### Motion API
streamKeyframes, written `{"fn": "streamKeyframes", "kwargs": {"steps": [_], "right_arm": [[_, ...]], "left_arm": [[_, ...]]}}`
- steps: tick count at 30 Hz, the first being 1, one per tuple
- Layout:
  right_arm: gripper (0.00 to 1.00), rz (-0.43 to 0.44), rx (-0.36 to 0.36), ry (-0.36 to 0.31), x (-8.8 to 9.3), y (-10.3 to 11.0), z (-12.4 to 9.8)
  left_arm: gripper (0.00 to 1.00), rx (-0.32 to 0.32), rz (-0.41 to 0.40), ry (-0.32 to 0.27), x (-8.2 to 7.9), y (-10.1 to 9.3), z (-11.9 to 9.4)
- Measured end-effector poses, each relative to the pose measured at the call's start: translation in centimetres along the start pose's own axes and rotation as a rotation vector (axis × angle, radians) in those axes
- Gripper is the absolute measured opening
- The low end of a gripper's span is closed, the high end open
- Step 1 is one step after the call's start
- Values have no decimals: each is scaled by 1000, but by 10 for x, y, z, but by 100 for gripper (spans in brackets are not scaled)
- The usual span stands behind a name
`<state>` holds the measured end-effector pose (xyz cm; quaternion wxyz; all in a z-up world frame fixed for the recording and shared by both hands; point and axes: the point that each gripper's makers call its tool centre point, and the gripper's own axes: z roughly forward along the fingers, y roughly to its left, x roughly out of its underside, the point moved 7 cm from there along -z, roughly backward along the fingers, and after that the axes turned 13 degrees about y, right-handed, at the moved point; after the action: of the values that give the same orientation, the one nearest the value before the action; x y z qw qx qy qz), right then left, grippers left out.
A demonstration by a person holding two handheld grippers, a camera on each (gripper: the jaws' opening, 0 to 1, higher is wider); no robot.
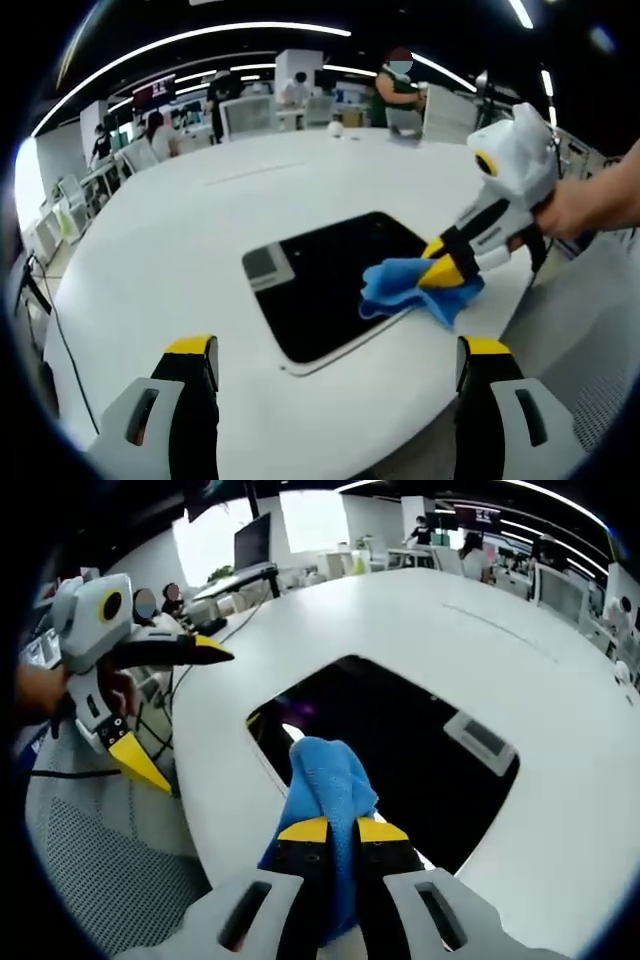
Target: Wipe the mirror surface with the cleaning cloth until all visible marks leave the cleaned area.
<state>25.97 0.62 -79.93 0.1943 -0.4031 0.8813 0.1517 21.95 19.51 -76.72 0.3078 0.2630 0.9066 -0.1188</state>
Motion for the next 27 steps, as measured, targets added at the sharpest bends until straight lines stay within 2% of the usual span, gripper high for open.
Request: {"fn": "streamKeyframes", "kwargs": {"steps": [27], "right_arm": [[3, -21, -24, 2, 0, -1, -1]], "left_arm": [[99, -4, -5, -3, 0, 0, -1]]}}
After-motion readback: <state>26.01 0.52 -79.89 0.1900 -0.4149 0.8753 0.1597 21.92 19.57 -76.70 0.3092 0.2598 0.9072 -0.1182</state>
